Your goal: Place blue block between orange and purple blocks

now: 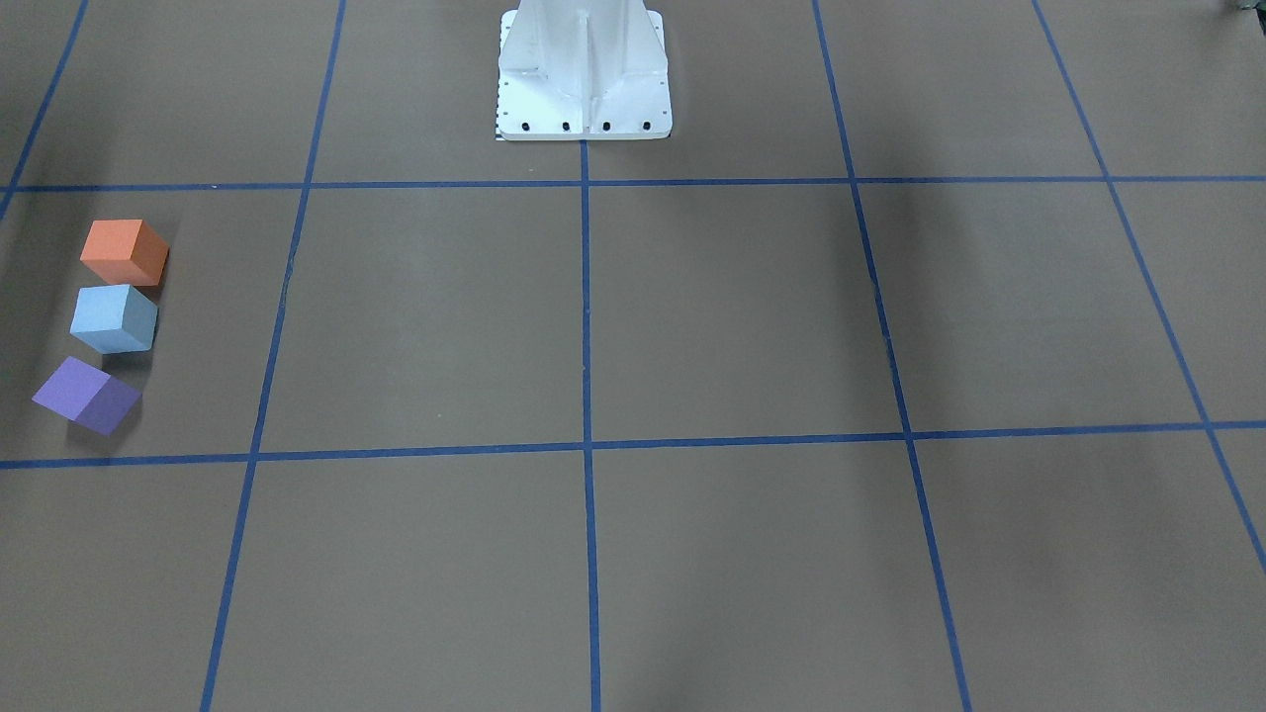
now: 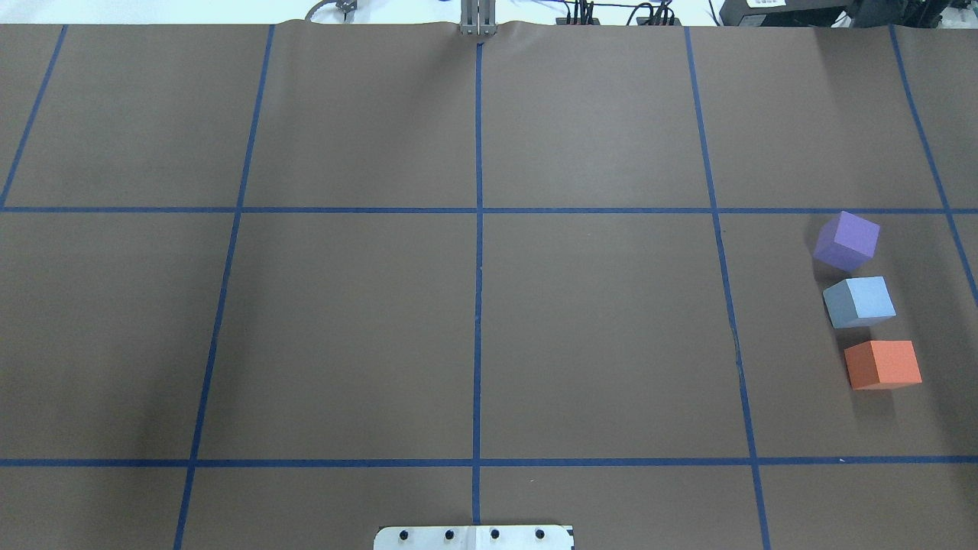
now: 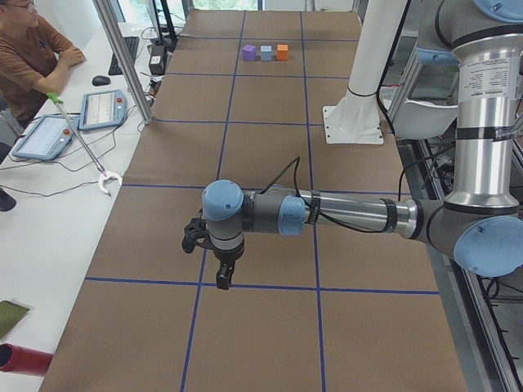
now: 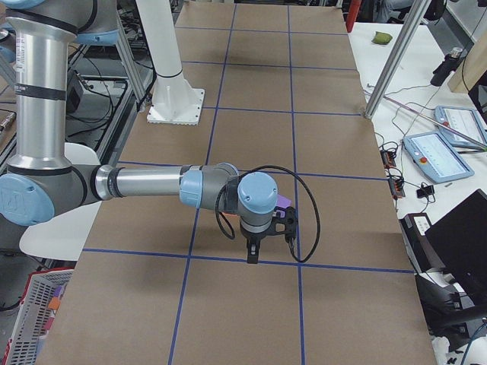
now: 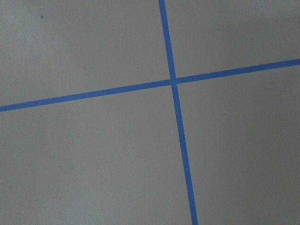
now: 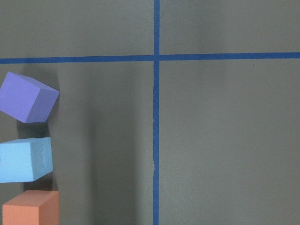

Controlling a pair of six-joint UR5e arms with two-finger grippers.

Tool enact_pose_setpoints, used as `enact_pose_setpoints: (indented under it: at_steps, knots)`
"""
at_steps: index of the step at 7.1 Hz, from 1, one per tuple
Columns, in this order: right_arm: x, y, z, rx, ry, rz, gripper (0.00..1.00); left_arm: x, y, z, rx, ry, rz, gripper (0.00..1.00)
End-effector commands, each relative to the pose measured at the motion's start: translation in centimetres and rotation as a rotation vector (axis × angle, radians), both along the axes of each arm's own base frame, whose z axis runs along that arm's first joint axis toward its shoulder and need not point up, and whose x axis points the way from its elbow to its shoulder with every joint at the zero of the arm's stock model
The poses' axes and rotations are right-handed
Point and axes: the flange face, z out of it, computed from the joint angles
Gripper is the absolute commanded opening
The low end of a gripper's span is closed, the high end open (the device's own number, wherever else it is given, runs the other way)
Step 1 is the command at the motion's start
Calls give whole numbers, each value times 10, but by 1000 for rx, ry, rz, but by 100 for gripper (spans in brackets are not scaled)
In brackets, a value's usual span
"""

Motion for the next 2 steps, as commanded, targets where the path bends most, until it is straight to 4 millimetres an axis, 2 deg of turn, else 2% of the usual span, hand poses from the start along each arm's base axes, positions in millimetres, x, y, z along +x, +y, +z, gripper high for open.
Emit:
enact_pose_setpoints:
  at_steps: [1, 2]
  knots:
    - [0, 0, 0, 1, 0, 0, 100, 0, 0, 0, -1, 0, 0, 100]
    - [0, -1, -1, 2, 0, 0, 100, 0, 0, 1, -1, 0, 0, 100]
